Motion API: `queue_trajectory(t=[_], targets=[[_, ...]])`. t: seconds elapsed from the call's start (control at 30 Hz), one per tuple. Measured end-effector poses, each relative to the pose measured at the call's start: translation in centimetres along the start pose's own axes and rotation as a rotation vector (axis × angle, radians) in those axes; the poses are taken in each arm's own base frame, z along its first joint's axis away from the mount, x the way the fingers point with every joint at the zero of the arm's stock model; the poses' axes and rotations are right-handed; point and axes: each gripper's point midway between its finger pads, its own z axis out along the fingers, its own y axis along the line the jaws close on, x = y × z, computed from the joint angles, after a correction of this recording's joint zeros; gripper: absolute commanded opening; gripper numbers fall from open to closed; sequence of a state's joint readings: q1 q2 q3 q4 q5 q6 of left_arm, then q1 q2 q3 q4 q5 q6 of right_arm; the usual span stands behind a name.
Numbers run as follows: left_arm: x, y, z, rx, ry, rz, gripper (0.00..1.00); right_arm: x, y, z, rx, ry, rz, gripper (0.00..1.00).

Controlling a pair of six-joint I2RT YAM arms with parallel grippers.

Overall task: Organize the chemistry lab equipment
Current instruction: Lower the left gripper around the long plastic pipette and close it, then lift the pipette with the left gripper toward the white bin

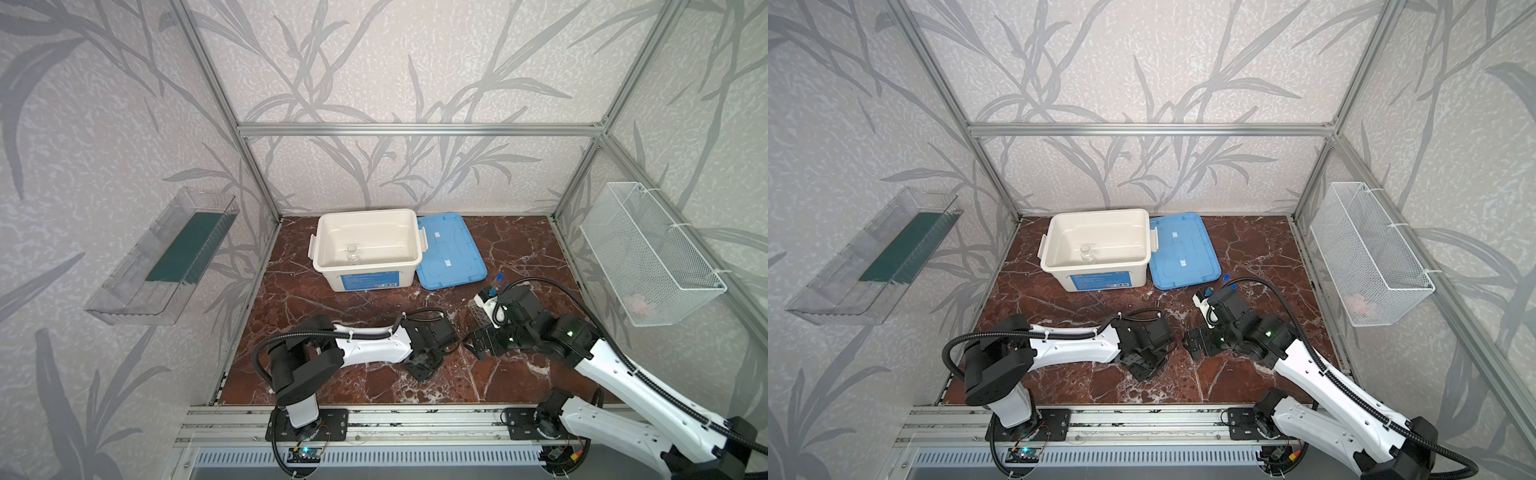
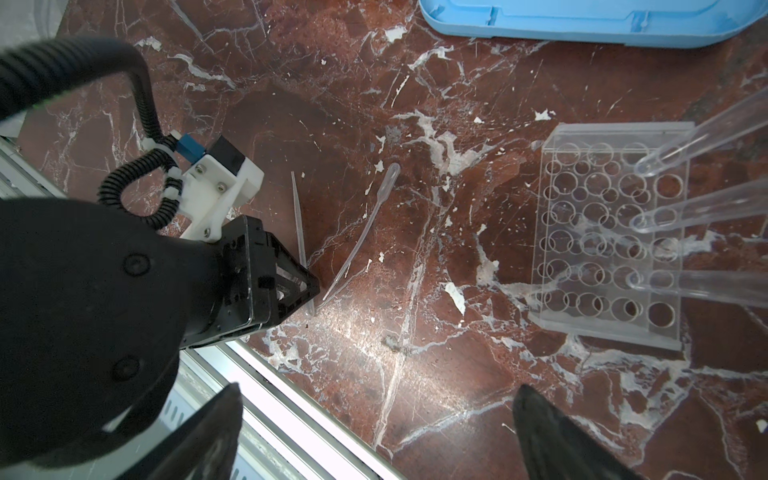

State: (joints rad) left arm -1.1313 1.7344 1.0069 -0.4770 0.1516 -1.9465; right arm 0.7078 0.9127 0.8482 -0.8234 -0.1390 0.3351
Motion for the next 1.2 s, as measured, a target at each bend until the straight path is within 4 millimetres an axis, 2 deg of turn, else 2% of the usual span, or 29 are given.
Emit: queue_trajectory(t=[0.3, 0.63, 0.93, 1.07, 1.2], targets=[[0.0, 0.2, 0.2, -0.003, 0.003, -0.01, 0.18, -0.1, -0.2, -0.1, 0.007, -0.008, 0.002, 0.99], [-0.9, 0.8, -0.8, 0.01, -0.038, -0.007, 0.13, -0.2, -0.3, -0.1, 0.016, -0.013, 0.002, 0.99], [-2.6, 0.4, -5.0, 0.088, -0.133, 0.057, 0.11, -1.1, 0.1, -1.1, -0.003, -0.079, 0.011, 1.0], [-3.6, 0.0, -8.5, 0.167, -0.197, 0.114, 0.11, -2.7, 1.0, -2.5, -0.048, -0.164, 0.019, 1.0], [-4.6, -0.8, -12.6, 0.228, -0.277, 0.211, 0.11, -5.2, 2.3, -3.7, -0.093, -0.244, 0.024, 1.0]])
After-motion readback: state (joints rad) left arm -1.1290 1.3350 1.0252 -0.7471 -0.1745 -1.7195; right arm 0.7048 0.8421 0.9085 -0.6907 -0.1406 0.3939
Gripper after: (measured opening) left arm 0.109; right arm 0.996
